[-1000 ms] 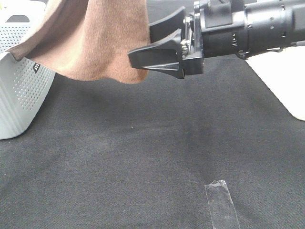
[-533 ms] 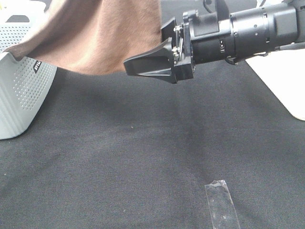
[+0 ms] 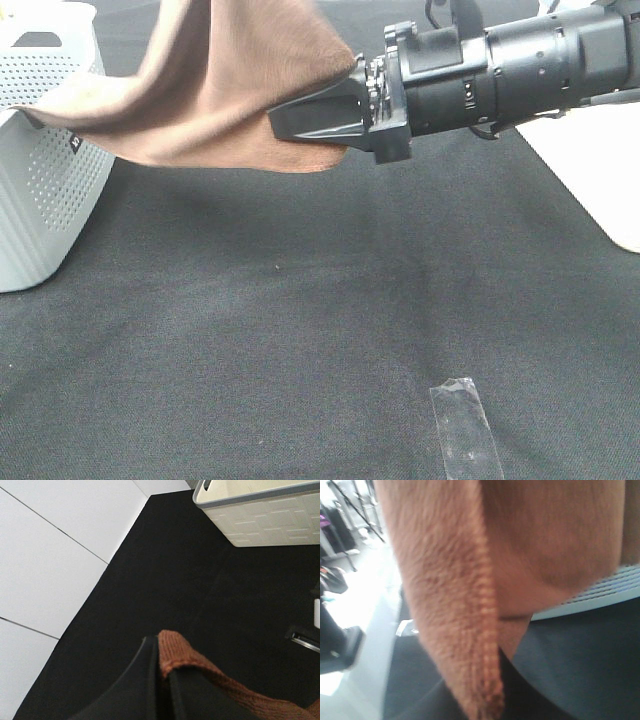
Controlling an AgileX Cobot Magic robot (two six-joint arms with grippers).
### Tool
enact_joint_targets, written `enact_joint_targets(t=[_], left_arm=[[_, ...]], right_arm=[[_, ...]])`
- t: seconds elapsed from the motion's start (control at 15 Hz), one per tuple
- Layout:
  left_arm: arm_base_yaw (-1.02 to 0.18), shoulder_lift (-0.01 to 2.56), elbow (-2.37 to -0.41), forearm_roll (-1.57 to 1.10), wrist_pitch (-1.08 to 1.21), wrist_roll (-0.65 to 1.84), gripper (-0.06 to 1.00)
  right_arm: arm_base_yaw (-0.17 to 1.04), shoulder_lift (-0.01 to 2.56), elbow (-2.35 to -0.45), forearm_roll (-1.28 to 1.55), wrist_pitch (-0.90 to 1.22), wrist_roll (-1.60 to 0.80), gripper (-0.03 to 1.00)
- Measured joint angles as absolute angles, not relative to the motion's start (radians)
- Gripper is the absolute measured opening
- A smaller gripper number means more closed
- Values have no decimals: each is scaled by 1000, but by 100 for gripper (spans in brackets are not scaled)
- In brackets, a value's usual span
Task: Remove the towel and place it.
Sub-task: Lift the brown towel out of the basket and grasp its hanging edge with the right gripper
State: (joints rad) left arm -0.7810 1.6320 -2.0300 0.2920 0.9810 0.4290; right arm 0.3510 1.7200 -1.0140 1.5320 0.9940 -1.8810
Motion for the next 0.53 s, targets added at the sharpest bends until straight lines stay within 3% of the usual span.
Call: enact_joint_targets(t=[0.27,0.53], left_arm=[[-781,1634,-2030,361,1025,351,0],[-764,1673,-2030,425,982,330,0]], right_arm=[[350,1717,-1044,1434,947,-1528,1],[350,1620,-1264,917,916,-944,1]])
